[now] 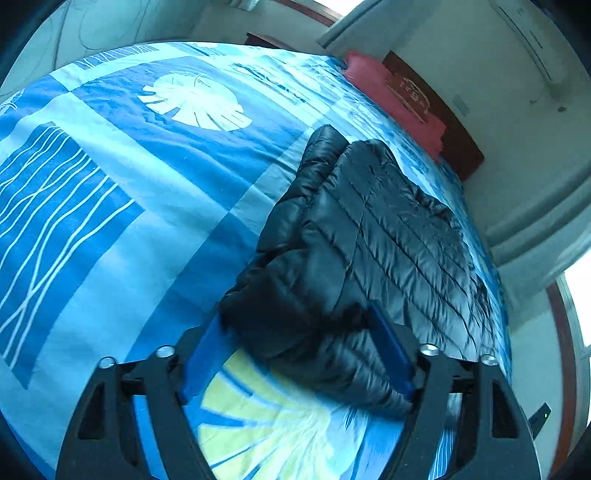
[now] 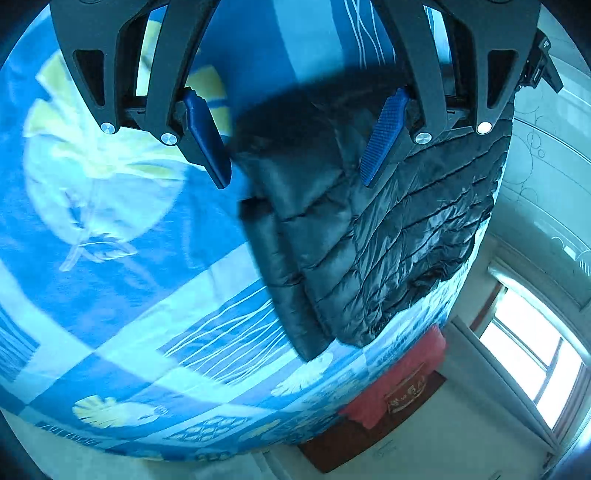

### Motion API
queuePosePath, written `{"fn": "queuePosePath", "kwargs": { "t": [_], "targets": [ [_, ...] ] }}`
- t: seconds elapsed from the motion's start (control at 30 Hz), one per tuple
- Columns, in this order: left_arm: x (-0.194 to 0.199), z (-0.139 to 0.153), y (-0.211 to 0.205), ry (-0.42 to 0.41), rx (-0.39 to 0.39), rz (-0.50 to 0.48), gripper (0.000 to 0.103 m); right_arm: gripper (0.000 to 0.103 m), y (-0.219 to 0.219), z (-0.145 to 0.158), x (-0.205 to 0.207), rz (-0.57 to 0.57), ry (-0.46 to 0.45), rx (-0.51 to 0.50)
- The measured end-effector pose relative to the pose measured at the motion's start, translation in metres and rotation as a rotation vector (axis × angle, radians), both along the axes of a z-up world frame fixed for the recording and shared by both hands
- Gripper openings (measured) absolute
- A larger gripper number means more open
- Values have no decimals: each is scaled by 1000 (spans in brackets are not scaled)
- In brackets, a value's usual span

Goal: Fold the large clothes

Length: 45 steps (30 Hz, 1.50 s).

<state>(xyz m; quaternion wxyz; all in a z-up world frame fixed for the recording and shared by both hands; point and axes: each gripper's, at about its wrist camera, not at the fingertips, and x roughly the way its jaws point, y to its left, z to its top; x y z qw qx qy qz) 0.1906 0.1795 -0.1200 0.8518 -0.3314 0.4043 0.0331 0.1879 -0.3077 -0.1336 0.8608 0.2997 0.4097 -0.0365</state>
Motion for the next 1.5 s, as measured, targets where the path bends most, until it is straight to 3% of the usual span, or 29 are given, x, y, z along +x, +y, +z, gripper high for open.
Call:
{"fn": "queuePosePath", "kwargs": {
  "t": [0.1,0.13,0.17,0.2,0.27,0.33,0.43,0.97,1.1,1.23,1.4,1.5],
  "targets": [
    [11,-11,1,2,-50,56,75,72,-2,-10,3,-32,0,35],
    [11,-16,3,1,-78,72,66,69,-3,-12,3,-42,-5,49],
    [10,-20,4,4,-98,87,57,55,-2,-13,2,-34,-12,66],
    [10,-20,2,-5,-109,89,51,48,-3,-14,2,-22,-18,86],
    [9,-15,-6,-20,-77,73,34,29,-3,-12,0,-10,-40,126],
    [6,-5,-12,-50,-50,50,26,21,-4,-5,-6,-1,-64,138],
    [-4,5,-9,-70,-67,41,23,16,-2,6,-16,10,-92,136],
    [-105,14,4,-27,-101,-3,22,16,-3,19,-91,63,-45,118],
    [-112,12,7,-22,-90,-22,22,17,-1,13,-109,82,-30,97],
    [-110,5,10,-4,-80,-44,28,26,-1,10,-113,69,-23,87],
    [-109,14,4,5,22,-81,39,34,7,23,-119,72,-11,-9],
    [-114,16,8,23,13,-83,45,41,6,31,-128,74,10,-38]
  ]
}}
